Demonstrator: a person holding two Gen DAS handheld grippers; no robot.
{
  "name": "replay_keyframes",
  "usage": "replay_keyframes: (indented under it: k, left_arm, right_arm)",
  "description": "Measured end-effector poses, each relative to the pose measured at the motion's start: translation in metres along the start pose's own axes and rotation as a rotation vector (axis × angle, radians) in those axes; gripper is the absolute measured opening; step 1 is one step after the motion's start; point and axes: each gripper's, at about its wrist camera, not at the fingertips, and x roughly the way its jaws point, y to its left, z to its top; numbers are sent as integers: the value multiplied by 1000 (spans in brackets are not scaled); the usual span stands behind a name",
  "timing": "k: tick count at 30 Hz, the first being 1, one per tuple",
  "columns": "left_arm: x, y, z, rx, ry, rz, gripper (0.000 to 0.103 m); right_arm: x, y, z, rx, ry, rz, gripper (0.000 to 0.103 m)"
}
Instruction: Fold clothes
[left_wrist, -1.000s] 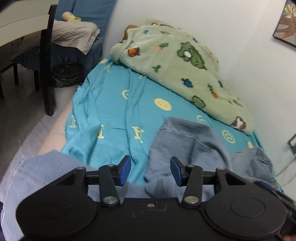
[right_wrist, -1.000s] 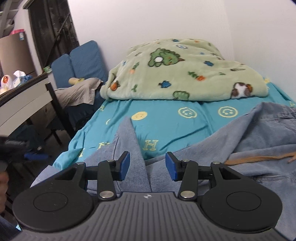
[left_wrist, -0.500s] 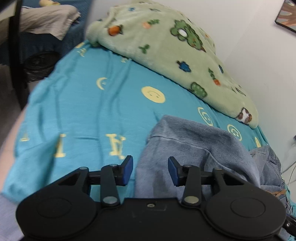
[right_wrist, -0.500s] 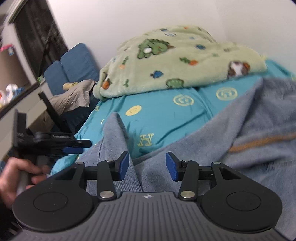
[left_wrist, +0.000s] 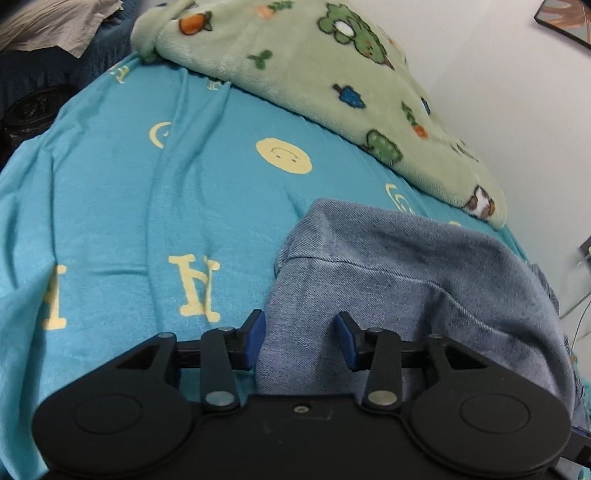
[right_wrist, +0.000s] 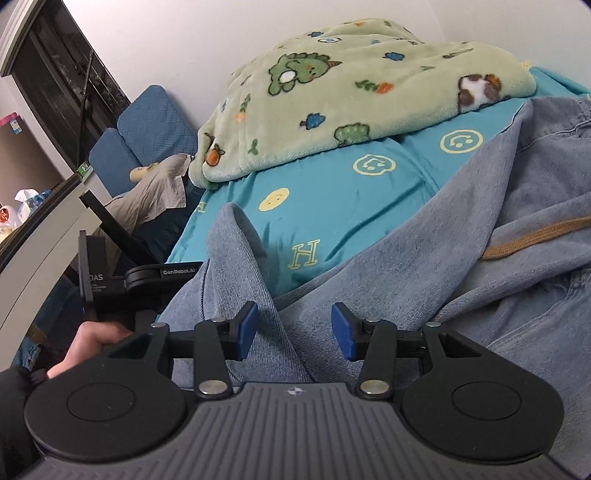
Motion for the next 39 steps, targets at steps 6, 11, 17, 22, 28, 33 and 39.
replay_keyframes:
  k: [6, 11, 17, 22, 28, 33, 39]
  left_arm:
    - [-2, -2, -2, 13, -5, 30, 15]
    - [-17, -5, 1, -15, -45, 38, 2]
    - [-57, -24, 8, -41, -140, 6, 2]
    - [-108, -23, 15, -123, -276, -4, 1]
    - [-172, 15, 23, -270, -496, 127, 1]
    - [-191, 58, 22, -367, -565, 348, 1]
    - [-173, 117, 20, -498, -492, 526, 1]
  right_arm:
    - [0, -1, -3, -9, -1, -19, 47]
    - [2, -3, -5, -28, 8, -37, 47]
    - [-2, -6, -5, -46, -17, -66, 47]
    - [-7, -8, -2, -38, -57, -77, 47]
    - [-8, -9, -1, -46, -82, -87, 47]
    - [-7, -8, -1, -48, -80, -99, 47]
    - [-6, -9, -1, -47, -77, -111, 47]
